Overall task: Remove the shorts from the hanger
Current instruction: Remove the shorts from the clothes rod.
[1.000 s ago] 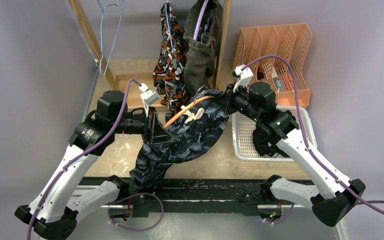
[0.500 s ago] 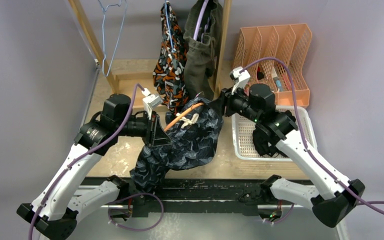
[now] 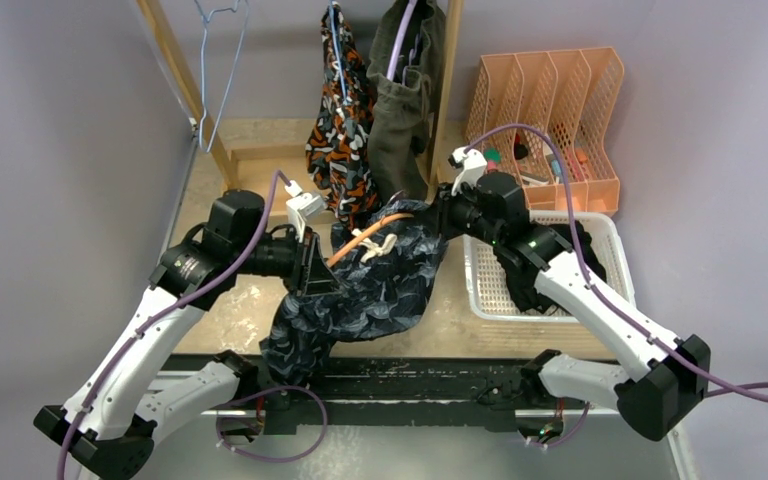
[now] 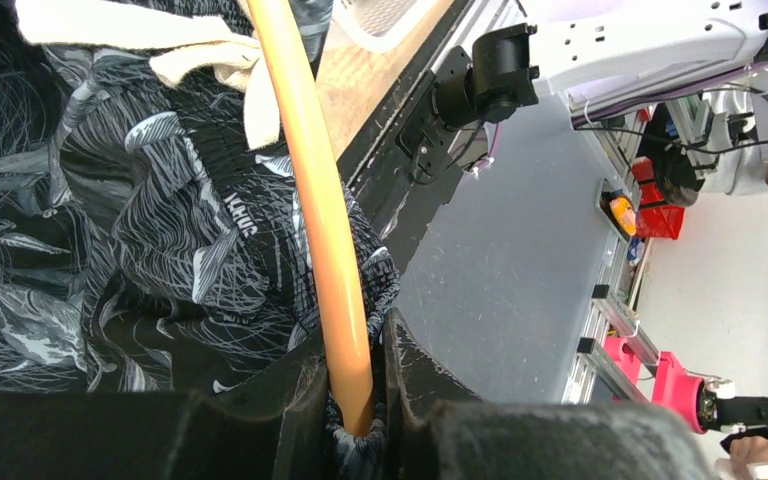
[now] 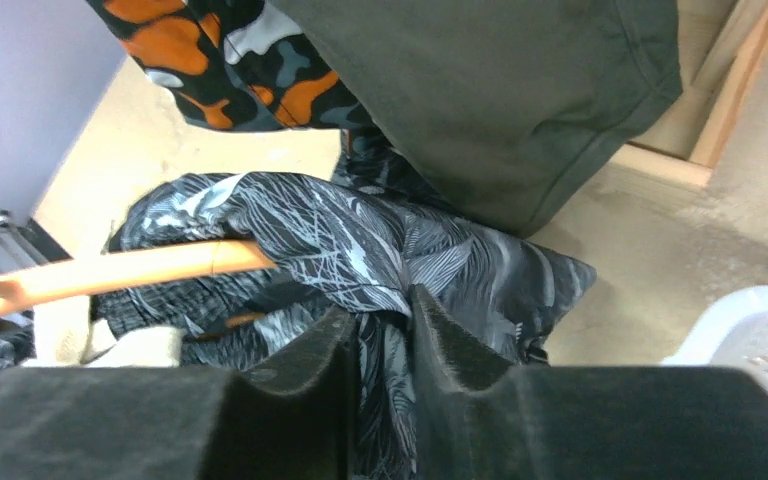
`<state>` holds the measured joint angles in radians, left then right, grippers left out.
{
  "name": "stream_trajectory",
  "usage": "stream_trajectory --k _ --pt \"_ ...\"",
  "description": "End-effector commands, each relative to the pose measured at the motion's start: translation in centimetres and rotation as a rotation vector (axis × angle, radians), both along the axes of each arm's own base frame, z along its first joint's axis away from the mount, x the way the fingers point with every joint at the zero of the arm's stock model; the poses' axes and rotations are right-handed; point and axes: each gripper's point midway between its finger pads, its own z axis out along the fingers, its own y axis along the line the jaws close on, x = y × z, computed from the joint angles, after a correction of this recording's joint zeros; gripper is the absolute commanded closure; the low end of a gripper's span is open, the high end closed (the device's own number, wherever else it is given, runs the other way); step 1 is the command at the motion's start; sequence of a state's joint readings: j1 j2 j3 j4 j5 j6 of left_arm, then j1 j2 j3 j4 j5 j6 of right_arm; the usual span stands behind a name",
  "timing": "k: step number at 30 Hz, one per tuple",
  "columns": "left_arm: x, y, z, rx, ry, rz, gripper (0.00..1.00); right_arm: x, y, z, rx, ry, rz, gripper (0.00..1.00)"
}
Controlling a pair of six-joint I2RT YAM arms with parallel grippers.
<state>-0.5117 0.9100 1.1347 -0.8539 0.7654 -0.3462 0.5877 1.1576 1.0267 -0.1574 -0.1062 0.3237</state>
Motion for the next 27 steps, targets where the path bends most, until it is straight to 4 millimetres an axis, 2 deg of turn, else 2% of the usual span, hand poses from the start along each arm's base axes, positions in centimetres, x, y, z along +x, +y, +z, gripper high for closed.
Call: stream_trajectory --k 1,2,4,6,8,10,13,16,19,23,25,27 --pt "0.0 0.2 2.2 -0.029 -0.115 -0.019 1.0 1.1 -1.0 4.5 0.098 -0.122 -0.079 0.91" --pt "0.0 0.3 1.9 -0.019 -0.114 -0.012 1.0 1.0 -1.1 5.0 0.116 -0.132 -0.083 0.96" --pt "0.0 0.4 1.6 -0.01 -0.107 -0.006 1.0 1.0 -1.3 5.7 0.149 -0.146 -0.079 0.97" --pt "-0.3 0.4 1.5 -0.016 -0.095 -0.015 1.0 1.9 -2.6 5.4 0.168 -0.12 -0.164 0.98" --pt "-0.6 0.4 2.0 -0.034 -0.109 -0.026 1.0 3.1 -4.3 4.1 0.146 -0.092 -0.254 0.96" --pt "-1.0 0.3 3.0 -0.068 -0.141 -0.045 1.0 4.4 -6.1 1.9 0.087 -0.038 -0.337 0.93" --pt "-1.4 0.2 4.6 -0.107 -0.182 -0.065 1.0 5.4 -7.7 -1.1 0.022 0.055 -0.378 0.92" --pt "-1.8 0.2 5.3 -0.122 -0.194 -0.076 1.0 5.4 -7.8 -2.2 0.003 0.073 -0.372 0.91" --pt "-2.0 0.2 5.7 -0.141 -0.208 -0.078 1.0 5.4 -7.3 -2.2 0.02 0.059 -0.346 0.86" --pt "-2.1 0.0 6.6 -0.172 -0.226 -0.077 1.0 4.9 -6.1 -2.9 0.038 0.089 -0.277 0.84" --pt "-2.1 0.0 6.9 -0.183 -0.238 -0.079 1.0 5.1 -6.4 -3.5 0.028 0.097 -0.295 0.84" --pt "-2.0 0.0 7.2 -0.191 -0.246 -0.076 1.0 4.9 -7.2 -5.4 -0.015 0.134 -0.331 0.84"
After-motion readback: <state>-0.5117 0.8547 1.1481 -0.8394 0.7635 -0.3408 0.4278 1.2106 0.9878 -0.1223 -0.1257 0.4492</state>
